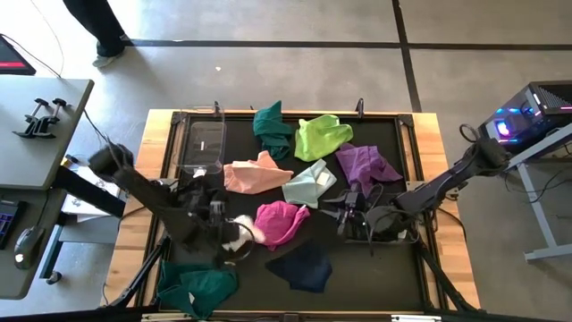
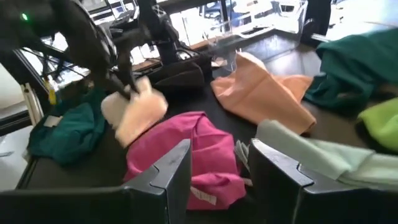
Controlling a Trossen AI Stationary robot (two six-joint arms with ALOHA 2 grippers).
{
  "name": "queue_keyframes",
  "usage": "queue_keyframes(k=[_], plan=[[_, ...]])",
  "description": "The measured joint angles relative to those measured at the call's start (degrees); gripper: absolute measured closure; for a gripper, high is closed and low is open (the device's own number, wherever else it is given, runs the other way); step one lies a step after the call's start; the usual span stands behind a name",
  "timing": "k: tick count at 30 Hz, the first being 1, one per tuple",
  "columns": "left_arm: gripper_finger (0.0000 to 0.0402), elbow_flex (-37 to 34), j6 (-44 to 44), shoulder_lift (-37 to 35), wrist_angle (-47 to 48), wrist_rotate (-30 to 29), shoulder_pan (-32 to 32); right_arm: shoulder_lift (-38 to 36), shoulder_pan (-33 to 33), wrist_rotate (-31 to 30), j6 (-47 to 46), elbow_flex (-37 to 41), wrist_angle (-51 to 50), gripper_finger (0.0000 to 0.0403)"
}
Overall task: Sort towels by color in basket
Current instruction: Put the white towel into the left transparent bin
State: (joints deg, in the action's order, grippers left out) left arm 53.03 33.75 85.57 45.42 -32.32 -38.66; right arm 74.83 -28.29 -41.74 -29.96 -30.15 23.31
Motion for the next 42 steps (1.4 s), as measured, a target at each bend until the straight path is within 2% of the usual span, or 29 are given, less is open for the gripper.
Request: queue_keyframes(k=[4, 5, 7, 10, 14, 16, 18, 21, 24, 28, 34, 42], plan=[[0.0388, 0.08, -7.28, -8.31, 1.12, -23.64, 3.46, 4.39, 0.02, 0.00, -2.76, 0.00, 2.24, 0.0252], [0.0388, 0.09, -8.40, -10.15, 1.30, -27.93, 4.94, 5.62, 0.02, 0.01, -3.06, 0.00, 3.60, 0.0252], [0.0388, 0.09, -10.04, -13.84, 2.14, -31.85, 8.96, 8.01, 0.02, 0.15, -3.07, 0.00, 6.30, 0.0252], [0.0388, 0.09, -10.45, -18.88, 5.15, -33.00, 17.71, 10.79, 0.02, 0.34, -2.72, 0.00, 10.30, 0.0252], [0.0388, 0.09, -9.50, -23.02, 9.46, -32.90, 32.28, 12.41, 0.02, 0.44, -0.39, 0.00, 14.36, 0.0252], [0.0388, 0.09, -9.49, -24.05, 10.35, -31.03, 40.03, 12.52, 0.02, 1.18, 0.01, 0.00, 15.60, 0.0252], [0.0388, 0.09, -10.33, -24.20, 10.40, -25.96, 47.00, 12.52, 0.02, 1.93, 0.27, 0.00, 16.21, 0.0252], [0.0387, 0.08, -12.11, -23.09, 10.45, -15.26, 56.13, 12.52, 0.02, 2.84, 0.40, 0.00, 17.03, 0.0252], [0.0383, -1.68, -13.72, -21.13, 10.00, -11.99, 62.60, 12.52, 0.02, 2.89, 1.22, 0.00, 17.28, 0.0252], [0.0376, -5.54, -13.94, -17.98, 9.49, -12.18, 69.72, 12.52, 0.00, 2.97, 1.71, 0.00, 17.61, 0.0252], [0.0352, -11.80, -16.51, -14.43, 0.81, -4.14, 75.49, 12.55, 0.00, 4.31, 2.06, 0.00, 18.44, 0.0252], [0.0266, -12.85, -21.97, -13.72, -1.82, -2.42, 78.59, 12.55, 0.00, 4.72, 4.02, 0.00, 20.63, 0.0252]])
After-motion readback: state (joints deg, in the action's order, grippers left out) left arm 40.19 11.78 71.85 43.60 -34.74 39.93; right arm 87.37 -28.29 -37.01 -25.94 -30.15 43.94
